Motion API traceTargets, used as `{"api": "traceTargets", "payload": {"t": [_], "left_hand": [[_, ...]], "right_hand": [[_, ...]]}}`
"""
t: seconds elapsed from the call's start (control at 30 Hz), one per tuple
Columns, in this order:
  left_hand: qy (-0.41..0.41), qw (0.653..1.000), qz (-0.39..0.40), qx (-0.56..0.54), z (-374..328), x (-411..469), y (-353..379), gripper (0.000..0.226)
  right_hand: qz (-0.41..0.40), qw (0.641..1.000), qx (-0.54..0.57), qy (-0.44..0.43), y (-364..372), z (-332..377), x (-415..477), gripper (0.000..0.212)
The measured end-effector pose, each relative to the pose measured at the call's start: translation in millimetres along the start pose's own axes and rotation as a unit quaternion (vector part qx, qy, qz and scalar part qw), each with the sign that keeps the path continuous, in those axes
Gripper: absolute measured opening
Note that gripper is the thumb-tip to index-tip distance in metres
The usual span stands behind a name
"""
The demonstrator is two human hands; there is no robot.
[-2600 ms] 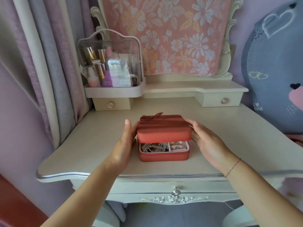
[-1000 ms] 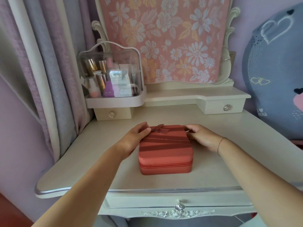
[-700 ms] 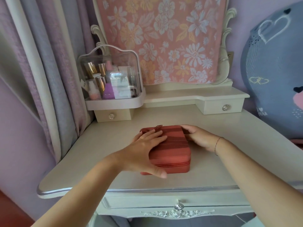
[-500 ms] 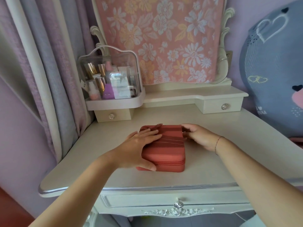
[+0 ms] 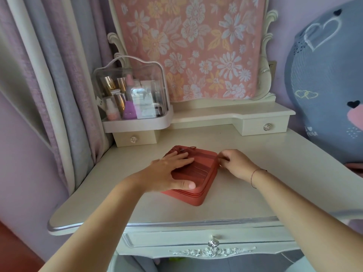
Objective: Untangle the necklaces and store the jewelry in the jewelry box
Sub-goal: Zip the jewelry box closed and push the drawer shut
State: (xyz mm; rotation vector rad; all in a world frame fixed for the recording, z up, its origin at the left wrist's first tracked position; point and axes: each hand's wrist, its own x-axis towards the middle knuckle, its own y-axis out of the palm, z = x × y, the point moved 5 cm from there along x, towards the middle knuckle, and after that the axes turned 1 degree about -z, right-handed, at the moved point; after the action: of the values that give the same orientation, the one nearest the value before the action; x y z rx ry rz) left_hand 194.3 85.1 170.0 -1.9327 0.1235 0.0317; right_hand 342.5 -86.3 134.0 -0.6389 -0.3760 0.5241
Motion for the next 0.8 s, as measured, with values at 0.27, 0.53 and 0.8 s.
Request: {"api": "traceTargets", "payload": {"t": [0.27,0.53,0.8], "left_hand": [[-0.026,1.0,0.007,-0.008,-3,-2,-1,0.101],[-0.003,0.999,-0.032,-0.006,1,2,2,0.116],[0.019,0.989,-0.148,0.01,3,-5,8,0.112]], "right_hand": [[-0.022,0.991,-0.13,-0.039,-17,14,-36,0.017],[-0.013,0.989,-0.094,-0.116,13,51,-96,0.006],[-0.013,0.996,0.036,-0.079,38,60,-127,0.015]]}}
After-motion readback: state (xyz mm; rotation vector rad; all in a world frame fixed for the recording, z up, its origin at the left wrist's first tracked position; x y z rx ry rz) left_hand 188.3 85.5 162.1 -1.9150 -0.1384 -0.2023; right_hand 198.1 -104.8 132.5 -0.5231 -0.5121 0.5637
